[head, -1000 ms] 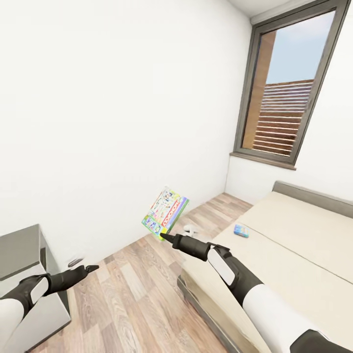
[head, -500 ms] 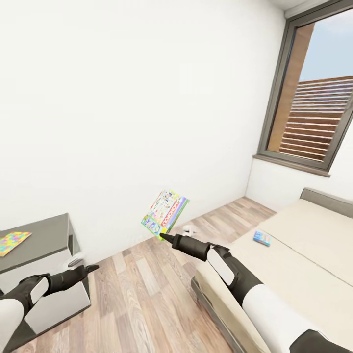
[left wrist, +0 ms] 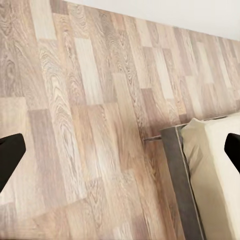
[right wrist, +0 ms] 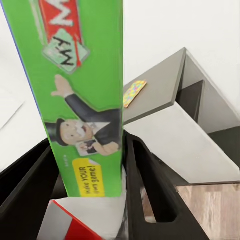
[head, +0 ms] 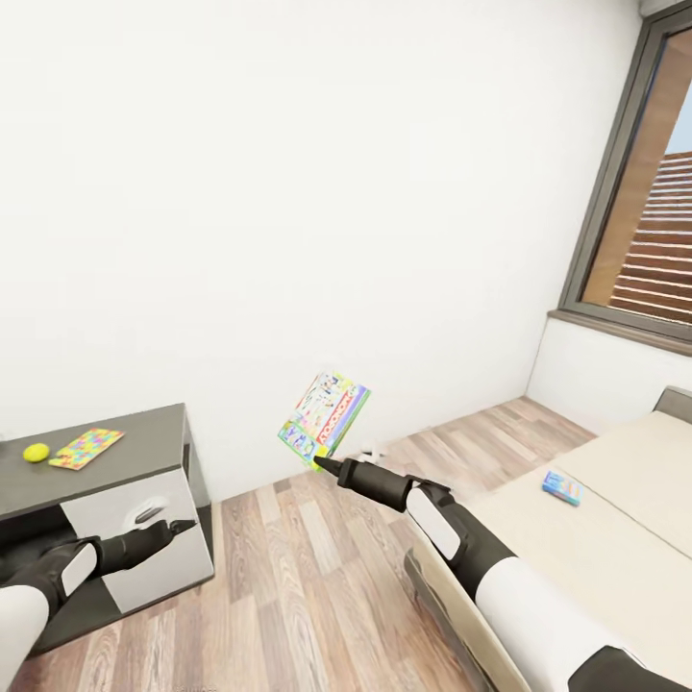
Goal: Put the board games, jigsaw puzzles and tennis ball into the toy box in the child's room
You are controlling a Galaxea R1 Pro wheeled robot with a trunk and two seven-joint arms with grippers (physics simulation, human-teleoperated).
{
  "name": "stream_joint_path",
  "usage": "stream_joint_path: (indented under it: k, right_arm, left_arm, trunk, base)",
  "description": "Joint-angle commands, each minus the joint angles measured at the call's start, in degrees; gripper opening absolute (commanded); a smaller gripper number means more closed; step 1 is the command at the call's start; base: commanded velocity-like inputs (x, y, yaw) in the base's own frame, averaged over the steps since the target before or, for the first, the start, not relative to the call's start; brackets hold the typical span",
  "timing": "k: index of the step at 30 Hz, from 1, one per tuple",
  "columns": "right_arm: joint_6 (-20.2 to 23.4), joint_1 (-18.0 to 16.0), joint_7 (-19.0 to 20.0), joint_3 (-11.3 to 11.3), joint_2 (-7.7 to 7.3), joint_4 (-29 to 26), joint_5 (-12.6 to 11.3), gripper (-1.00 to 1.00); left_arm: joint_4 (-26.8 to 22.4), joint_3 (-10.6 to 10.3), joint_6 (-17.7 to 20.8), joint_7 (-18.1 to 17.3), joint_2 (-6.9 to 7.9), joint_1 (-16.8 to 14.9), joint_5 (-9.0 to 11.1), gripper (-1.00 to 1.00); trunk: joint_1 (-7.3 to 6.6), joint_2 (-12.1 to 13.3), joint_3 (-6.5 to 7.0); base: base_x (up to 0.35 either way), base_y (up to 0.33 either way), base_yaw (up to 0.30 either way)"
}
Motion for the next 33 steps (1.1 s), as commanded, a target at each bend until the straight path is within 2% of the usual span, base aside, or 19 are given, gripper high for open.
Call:
stream_joint_path:
  k: [1, 7, 24, 33]
  right_arm:
    - [0.45, -0.07, -0.01, 0.04, -0.08, 0.00, -0.65, -1.00]
    - [0.51, -0.05, -0.06, 0.03, -0.10, 0.00, -0.65, -1.00]
    - [0.65, -0.05, -0.23, -0.06, 0.01, 0.00, -0.68, -1.00]
    - [0.55, -0.05, -0.18, -0.09, -0.39, 0.03, -1.03, -1.00]
  left_arm:
    - [-0.01, -0.03, 0.52, -0.02, -0.16, -0.06, 0.52, 1.00]
    - [-0.01, -0.05, 0.52, -0.05, -0.43, -0.07, 0.52, 1.00]
    - [-0.01, 0.02, -1.51, -0.11, -0.54, -0.04, 0.57, 1.00]
    - [-0.01, -0.05, -1.50, -0.01, -0.92, -0.04, 0.52, 1.00]
  trunk:
    - [0.03, -0.12, -0.11]
    - [0.03, -0.12, -0.11]
    - [0.03, -0.12, -0.50]
    - [0.03, -0.12, -0.67]
  base:
    - [0.000, -0.142, 0.288]
    - [0.000, -0.129, 0.288]
    - [0.000, -0.007, 0.268]
    - [0.000, 0.000, 0.045]
